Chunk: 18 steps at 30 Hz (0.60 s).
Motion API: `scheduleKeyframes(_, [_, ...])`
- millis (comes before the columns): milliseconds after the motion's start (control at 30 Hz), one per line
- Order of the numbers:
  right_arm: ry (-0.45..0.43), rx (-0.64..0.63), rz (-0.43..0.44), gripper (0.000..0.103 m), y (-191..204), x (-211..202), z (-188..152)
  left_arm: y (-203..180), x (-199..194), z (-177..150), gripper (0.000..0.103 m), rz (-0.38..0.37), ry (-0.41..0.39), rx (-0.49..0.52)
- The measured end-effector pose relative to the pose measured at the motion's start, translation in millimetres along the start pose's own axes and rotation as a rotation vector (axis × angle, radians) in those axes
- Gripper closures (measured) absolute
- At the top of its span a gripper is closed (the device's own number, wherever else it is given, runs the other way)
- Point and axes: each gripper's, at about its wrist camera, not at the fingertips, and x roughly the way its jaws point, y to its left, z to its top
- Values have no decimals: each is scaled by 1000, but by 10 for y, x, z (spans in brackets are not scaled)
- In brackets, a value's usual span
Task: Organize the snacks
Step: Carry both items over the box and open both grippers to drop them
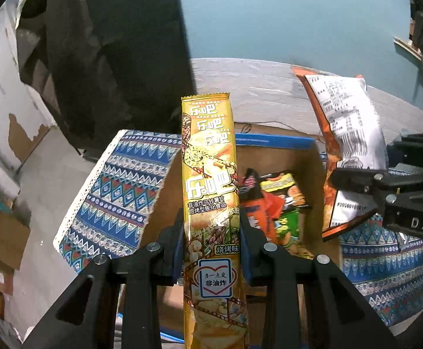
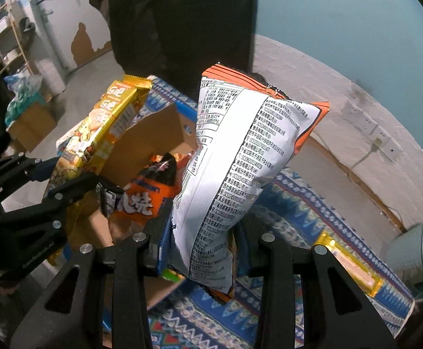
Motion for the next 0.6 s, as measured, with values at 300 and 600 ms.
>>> scheduleKeyframes(300, [79,-8,41,66,187,393,69,194,288,-3,71,22,47,-48])
scheduleKeyframes(600, [91,-15,62,36,218,430,49,182,209,-12,33,113,20,-32])
